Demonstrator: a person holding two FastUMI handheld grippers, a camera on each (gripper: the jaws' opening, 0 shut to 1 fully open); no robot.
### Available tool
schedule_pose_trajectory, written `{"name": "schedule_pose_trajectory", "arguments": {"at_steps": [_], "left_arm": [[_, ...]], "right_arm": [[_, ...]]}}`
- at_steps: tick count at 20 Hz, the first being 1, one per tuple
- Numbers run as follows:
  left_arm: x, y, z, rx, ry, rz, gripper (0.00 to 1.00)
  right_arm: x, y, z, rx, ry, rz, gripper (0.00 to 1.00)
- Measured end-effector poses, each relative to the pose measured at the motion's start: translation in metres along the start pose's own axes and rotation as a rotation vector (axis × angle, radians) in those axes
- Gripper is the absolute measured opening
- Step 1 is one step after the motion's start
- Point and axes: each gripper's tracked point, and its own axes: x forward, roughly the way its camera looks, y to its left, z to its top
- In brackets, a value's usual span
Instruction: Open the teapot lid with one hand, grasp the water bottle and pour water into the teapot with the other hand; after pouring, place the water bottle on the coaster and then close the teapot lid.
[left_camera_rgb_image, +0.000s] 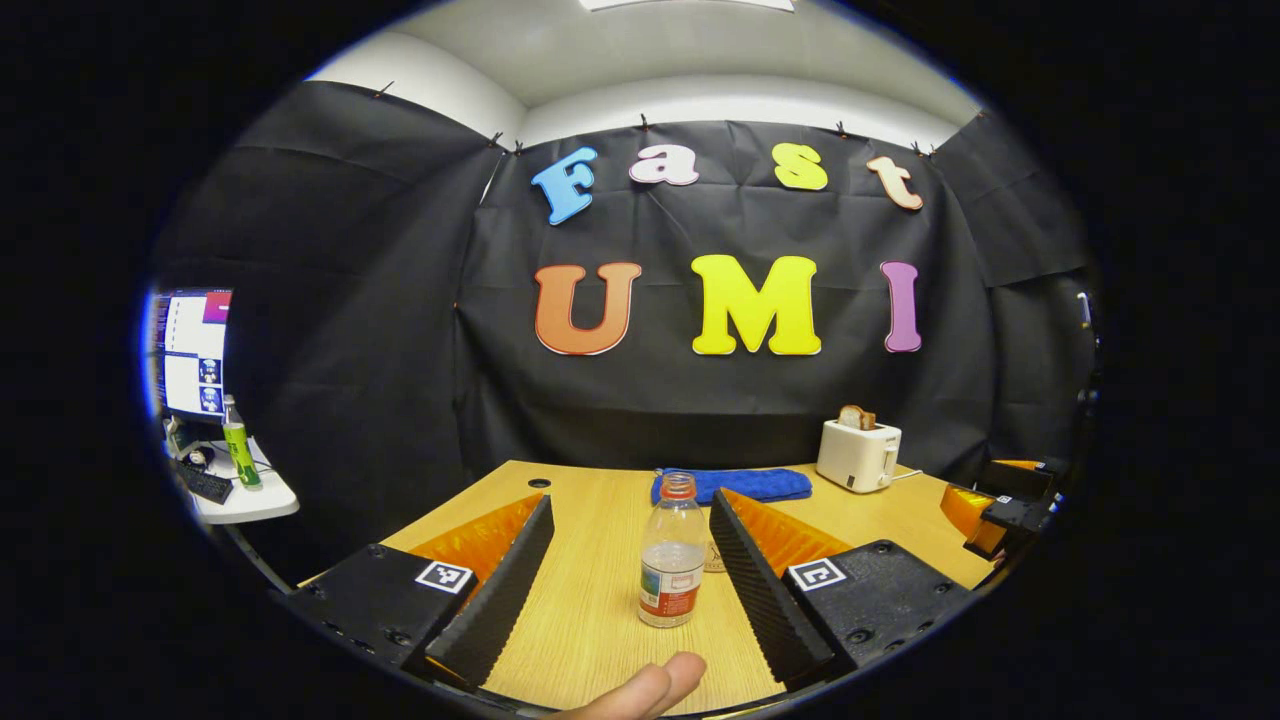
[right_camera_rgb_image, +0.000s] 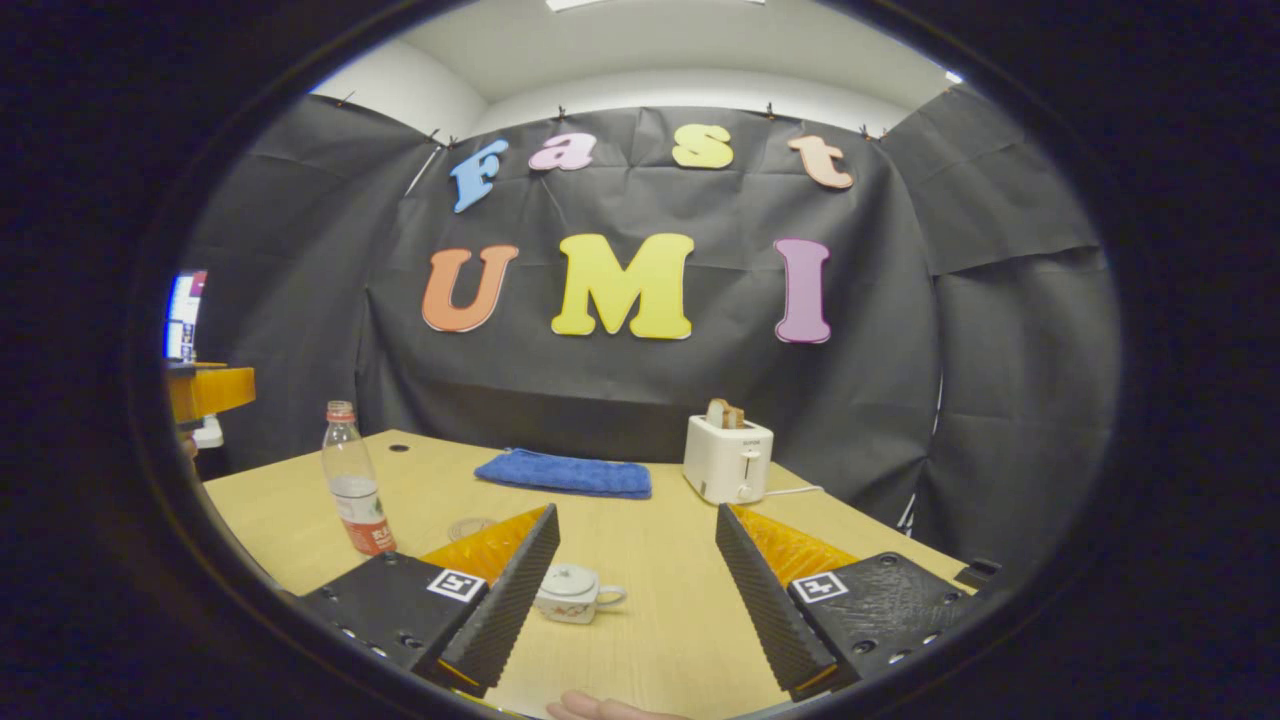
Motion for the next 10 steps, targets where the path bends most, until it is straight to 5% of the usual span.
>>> {"name": "schedule_pose_trajectory", "arguments": {"at_steps": [10], "left_arm": [[0.005, 0.000, -0.006, 0.014, 0.017, -0.007, 0.98]], "right_arm": [[0.027, 0.014, -0.027, 0.001, 0.036, 0.004, 0.95]]}}
